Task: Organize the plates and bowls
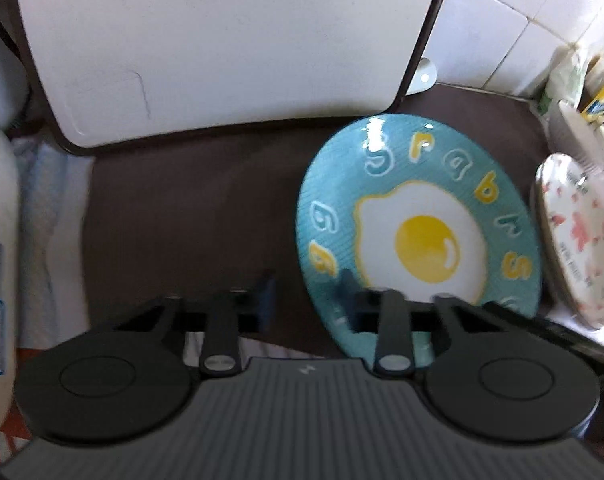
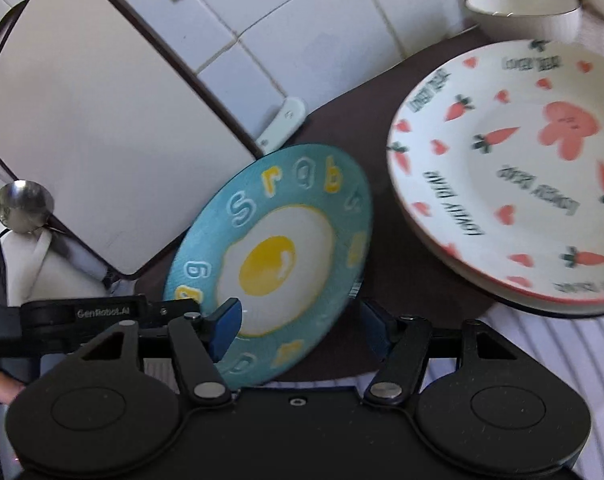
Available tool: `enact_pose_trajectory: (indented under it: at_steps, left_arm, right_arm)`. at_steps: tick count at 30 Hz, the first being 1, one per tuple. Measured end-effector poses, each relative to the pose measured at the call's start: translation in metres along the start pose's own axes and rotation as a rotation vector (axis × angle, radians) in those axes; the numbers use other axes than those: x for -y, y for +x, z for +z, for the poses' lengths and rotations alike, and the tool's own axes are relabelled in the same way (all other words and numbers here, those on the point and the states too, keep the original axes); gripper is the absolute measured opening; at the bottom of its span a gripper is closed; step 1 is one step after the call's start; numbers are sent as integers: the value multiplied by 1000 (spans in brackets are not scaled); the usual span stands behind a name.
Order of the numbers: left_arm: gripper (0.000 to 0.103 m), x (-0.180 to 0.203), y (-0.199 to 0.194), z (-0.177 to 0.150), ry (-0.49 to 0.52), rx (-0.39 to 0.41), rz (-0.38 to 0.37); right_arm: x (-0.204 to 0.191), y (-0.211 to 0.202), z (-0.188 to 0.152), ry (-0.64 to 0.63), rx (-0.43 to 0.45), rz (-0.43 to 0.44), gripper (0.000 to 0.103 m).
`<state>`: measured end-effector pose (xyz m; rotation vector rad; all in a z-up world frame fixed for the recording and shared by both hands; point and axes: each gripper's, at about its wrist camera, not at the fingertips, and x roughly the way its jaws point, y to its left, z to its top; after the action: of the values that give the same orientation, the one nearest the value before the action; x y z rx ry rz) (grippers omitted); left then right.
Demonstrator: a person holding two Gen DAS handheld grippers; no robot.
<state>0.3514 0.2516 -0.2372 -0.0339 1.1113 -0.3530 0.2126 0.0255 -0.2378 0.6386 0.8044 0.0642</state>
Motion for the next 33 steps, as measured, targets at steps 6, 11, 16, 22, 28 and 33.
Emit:
enact_pose_trajectory:
  at_steps: [6, 11, 16, 22, 28, 33]
  left_arm:
    - [19, 6, 2, 2, 22, -18, -8]
    - [19, -8, 6, 2, -90, -46, -68]
    - [20, 1, 8, 6, -126, -77, -19]
    - [19, -11, -5, 0, -155, -88, -99]
    - [19, 3, -30, -15, -114, -53, -77]
    - [19, 14, -59, -18, -101, -32, -81]
  right_arm:
    - [7, 4, 6, 70, -17, 2, 55]
    - [17, 2, 8, 129, -34, -17, 28]
    - [29, 2, 12, 220, -64, -23, 14]
    - [9, -8, 19, 87, -102, -27, 18]
    - [2, -29, 20, -2, -112, 9, 19]
    - [-2, -56, 23, -28, -85, 41, 19]
